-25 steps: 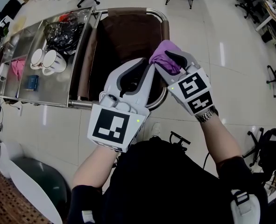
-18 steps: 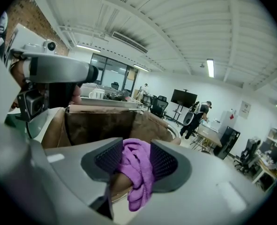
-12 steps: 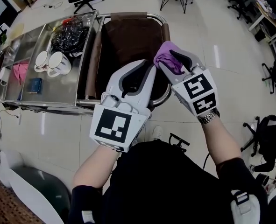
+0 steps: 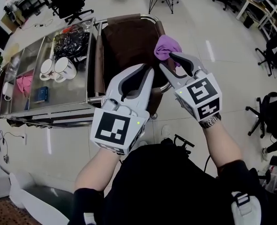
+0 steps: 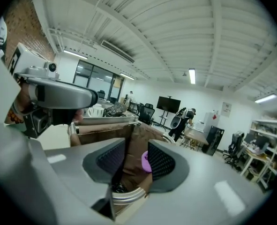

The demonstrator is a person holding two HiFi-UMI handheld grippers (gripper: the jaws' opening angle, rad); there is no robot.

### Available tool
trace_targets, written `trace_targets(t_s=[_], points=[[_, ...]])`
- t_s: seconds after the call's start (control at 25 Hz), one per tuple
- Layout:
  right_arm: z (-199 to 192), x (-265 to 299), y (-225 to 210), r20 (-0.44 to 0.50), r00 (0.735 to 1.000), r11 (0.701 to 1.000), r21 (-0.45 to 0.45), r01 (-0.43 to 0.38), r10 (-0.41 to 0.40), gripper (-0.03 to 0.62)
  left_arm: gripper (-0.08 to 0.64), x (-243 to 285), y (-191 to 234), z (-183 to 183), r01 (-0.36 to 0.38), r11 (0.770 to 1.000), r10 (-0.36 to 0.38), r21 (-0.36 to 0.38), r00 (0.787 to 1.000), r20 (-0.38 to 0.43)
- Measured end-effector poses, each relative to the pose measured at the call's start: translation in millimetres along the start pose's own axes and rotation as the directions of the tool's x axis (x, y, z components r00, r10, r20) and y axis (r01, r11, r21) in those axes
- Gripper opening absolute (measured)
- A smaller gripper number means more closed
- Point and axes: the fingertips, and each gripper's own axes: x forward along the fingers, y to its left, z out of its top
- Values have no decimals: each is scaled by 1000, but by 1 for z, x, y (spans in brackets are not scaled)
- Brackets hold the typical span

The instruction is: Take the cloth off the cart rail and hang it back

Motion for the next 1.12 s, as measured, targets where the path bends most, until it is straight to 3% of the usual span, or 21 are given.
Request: trace_targets(t_s=[0.12, 0.28, 0.48, 0.68, 0.84, 1.12], points=[[11, -20, 14, 34, 999, 999, 4, 40, -40, 127, 41, -20, -14, -3, 32, 999, -34, -33, 998, -51], [25, -45, 28, 70, 995, 997, -1, 72, -71, 97, 38, -32, -28, 17, 51, 999, -51, 19, 998, 39], [39, -82, 40, 125, 990, 997, -16, 69, -67, 67, 29, -50, -60, 9, 32, 998, -37, -55, 995, -88], [46, -122, 52, 188, 982, 999, -33, 40, -33, 42, 11, -56, -88, 19, -25, 999, 23, -37, 999, -30], [48, -160, 56, 240, 971, 999, -44, 21, -10, 14, 3, -56, -118, 34, -59, 998, 57, 20, 996, 66], [41, -210, 75, 285, 957, 999, -27, -40, 46, 0, 2, -69, -166, 25, -95, 995, 93, 27, 994, 61]])
